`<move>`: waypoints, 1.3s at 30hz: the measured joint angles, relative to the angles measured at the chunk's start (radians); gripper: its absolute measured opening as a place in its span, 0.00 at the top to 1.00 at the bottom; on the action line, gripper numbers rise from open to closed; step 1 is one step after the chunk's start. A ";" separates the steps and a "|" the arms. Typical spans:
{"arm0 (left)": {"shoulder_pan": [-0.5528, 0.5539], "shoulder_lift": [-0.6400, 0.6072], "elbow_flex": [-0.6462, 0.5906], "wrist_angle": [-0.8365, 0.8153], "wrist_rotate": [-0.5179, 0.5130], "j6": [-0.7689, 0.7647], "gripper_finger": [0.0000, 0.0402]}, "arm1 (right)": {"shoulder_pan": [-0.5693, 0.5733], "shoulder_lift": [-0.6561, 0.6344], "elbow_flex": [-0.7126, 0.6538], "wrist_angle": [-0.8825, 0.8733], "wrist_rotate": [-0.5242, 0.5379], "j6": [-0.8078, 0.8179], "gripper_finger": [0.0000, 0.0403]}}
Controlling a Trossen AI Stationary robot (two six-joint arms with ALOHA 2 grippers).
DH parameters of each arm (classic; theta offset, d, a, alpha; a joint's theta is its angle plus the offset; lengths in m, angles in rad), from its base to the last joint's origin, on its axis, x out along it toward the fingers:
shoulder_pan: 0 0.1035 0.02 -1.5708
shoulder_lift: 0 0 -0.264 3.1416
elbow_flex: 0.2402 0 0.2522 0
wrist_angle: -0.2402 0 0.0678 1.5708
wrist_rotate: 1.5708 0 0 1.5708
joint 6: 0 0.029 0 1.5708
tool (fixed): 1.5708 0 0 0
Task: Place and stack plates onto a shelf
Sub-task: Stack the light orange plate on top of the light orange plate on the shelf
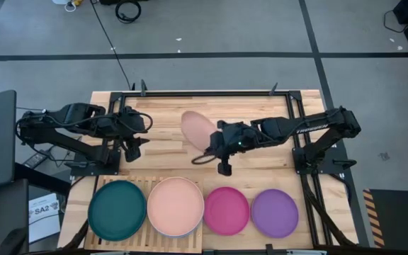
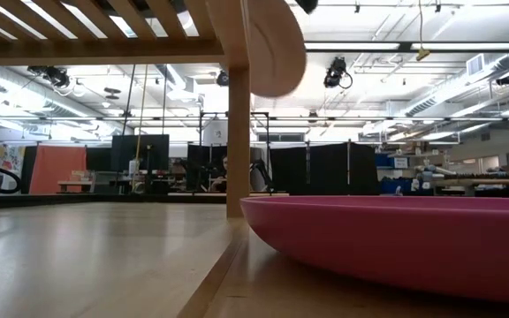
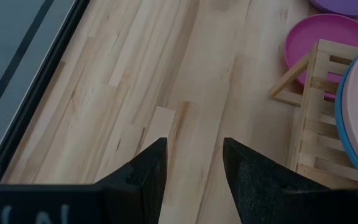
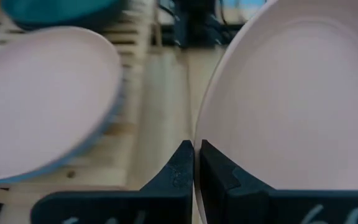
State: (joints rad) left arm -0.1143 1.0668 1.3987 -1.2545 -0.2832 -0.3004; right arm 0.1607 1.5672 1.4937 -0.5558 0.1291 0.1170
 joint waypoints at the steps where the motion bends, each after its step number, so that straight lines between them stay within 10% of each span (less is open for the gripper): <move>1: 0.000 0.000 0.000 0.000 0.000 0.000 0.60 | 0.009 0.000 0.000 0.019 -0.003 -0.015 0.97; 39: 0.000 0.000 0.000 -0.058 0.000 0.000 0.60 | 0.262 0.002 -0.001 0.341 -0.411 -0.382 0.96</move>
State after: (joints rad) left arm -0.1143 1.0668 1.3987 -1.3121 -0.2832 -0.3004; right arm 0.4225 1.5688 1.4925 -0.2150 -0.2822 -0.2653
